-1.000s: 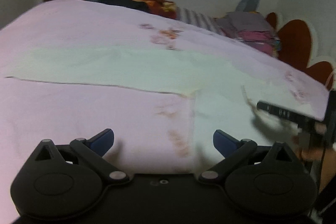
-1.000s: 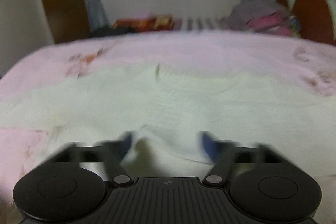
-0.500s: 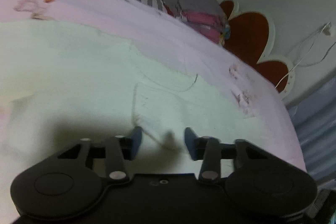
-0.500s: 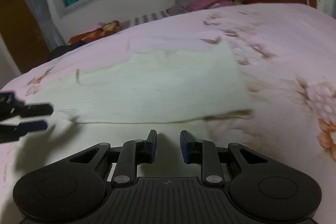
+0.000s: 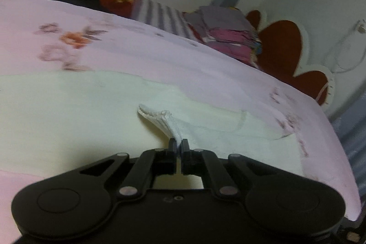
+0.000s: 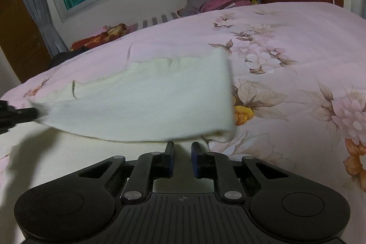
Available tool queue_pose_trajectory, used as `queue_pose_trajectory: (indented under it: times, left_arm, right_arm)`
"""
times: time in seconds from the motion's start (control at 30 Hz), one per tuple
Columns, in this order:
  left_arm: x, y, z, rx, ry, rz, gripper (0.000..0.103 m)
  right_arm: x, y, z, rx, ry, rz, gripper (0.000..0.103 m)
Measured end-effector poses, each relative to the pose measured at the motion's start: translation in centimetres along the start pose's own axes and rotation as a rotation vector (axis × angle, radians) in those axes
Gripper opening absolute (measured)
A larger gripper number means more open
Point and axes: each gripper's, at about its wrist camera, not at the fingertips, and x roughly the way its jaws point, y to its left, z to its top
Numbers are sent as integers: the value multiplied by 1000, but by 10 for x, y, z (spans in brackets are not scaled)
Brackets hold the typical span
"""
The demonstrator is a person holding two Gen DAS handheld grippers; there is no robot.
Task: Fold small clothes
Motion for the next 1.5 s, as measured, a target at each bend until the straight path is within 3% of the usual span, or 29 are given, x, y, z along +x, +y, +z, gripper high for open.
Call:
queue_pose_trajectory:
  times: [0.33, 0.57, 0.67, 0.7, 0.77, 0.83, 1.0, 1.13, 1.2, 1.23, 1.3, 1.4, 1.5]
  left_arm:
    - [-9, 28, 4, -21, -26, 32, 3]
    - [4, 35, 1, 8, 15, 45, 3]
    - [6, 39, -4, 21, 44, 71, 18]
    - [-3, 38, -5, 27, 13, 107, 37]
    - [-24, 24, -10, 105, -94, 187, 62]
    - [-27, 5, -12, 183, -114, 148, 64]
    - [12, -39, -20, 302, -26, 95, 64]
    - [21, -22, -25, 286, -8, 140, 63]
    - [14, -8, -25, 268, -18, 138, 63]
    - [11, -4, -25, 266, -22, 135, 63]
    - [11, -5, -23, 275, -16, 144, 63]
    - [14, -14, -16, 250, -30, 142, 70]
    - [26, -17, -11, 271, -23, 151, 72]
  right_arm:
    - [1, 4, -1, -29, 5, -24, 14]
    - [2, 6, -2, -41, 6, -36, 14]
    - [1, 7, -1, -39, 5, -37, 15]
    - [-2, 6, 0, -27, -2, -35, 15]
    - [-17, 3, 2, -2, -56, -28, 15]
    - [-26, 4, 6, 0, -89, -17, 15]
    - [2, 40, 15, -59, -40, 54, 15]
    - [14, 56, 12, -125, -22, 99, 15]
    - [14, 33, 13, -82, -28, 32, 15]
    - [14, 13, 13, -39, -25, -17, 1]
    - [10, -16, 16, 38, -27, 4, 0]
    - [9, 0, 23, -52, -34, -12, 0]
    - [17, 15, 25, -45, -31, 42, 0]
